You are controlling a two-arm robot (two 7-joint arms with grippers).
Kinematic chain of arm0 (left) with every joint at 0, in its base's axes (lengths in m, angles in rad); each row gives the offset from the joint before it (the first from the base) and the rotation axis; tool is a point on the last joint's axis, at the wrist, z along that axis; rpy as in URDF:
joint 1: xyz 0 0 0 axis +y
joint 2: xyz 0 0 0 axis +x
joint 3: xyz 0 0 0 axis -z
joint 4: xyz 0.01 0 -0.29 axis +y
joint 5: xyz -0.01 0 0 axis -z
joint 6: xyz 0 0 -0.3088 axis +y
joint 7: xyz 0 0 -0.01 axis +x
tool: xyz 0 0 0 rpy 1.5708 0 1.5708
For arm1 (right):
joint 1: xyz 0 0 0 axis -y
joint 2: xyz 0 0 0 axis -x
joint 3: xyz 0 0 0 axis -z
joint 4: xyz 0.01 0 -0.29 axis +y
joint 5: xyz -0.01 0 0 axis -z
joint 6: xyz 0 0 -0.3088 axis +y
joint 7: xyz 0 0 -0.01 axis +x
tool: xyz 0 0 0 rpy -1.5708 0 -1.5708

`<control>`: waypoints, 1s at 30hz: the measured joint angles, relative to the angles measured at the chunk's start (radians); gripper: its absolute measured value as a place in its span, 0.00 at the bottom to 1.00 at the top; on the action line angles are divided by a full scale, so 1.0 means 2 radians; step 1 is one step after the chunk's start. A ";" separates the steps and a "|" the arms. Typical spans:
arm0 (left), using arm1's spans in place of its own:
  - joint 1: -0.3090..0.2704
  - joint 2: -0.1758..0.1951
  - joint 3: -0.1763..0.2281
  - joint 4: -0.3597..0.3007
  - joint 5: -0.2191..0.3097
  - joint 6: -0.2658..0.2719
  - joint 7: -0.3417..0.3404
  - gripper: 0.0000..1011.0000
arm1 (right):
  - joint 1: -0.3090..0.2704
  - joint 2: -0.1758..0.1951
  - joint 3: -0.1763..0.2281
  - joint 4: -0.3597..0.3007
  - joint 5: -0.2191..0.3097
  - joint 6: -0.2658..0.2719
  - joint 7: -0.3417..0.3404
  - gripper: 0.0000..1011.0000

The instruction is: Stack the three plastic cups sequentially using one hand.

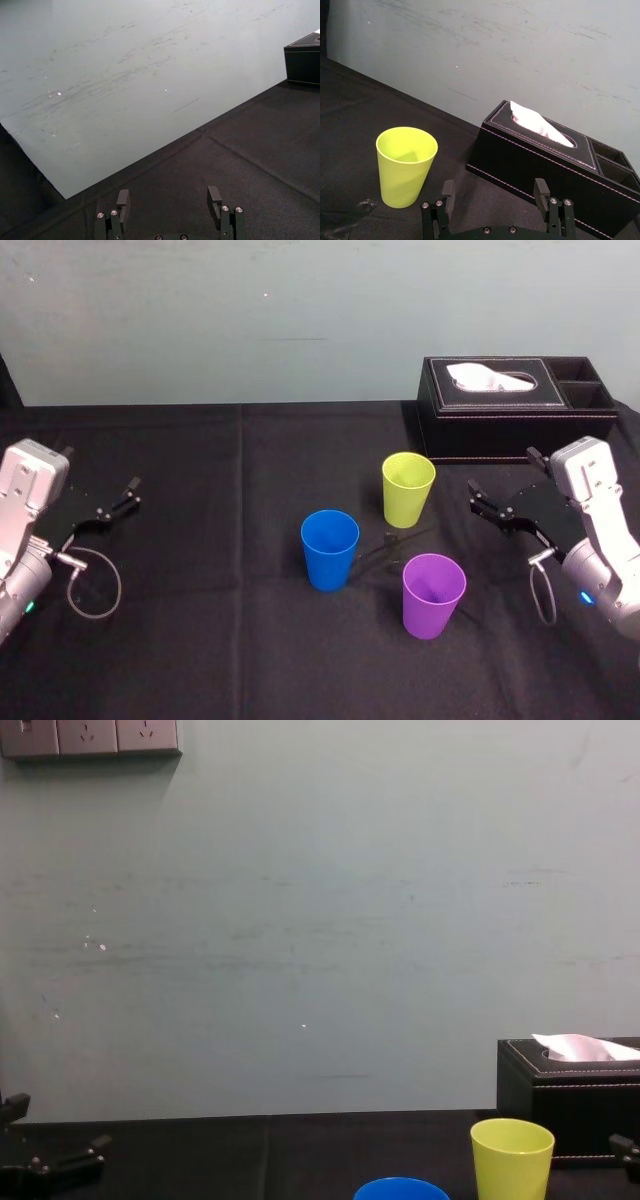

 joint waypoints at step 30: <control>0.000 0.000 0.000 0.000 0.000 0.000 0.000 1.00 | 0.000 0.000 0.000 0.000 0.000 0.000 0.000 0.99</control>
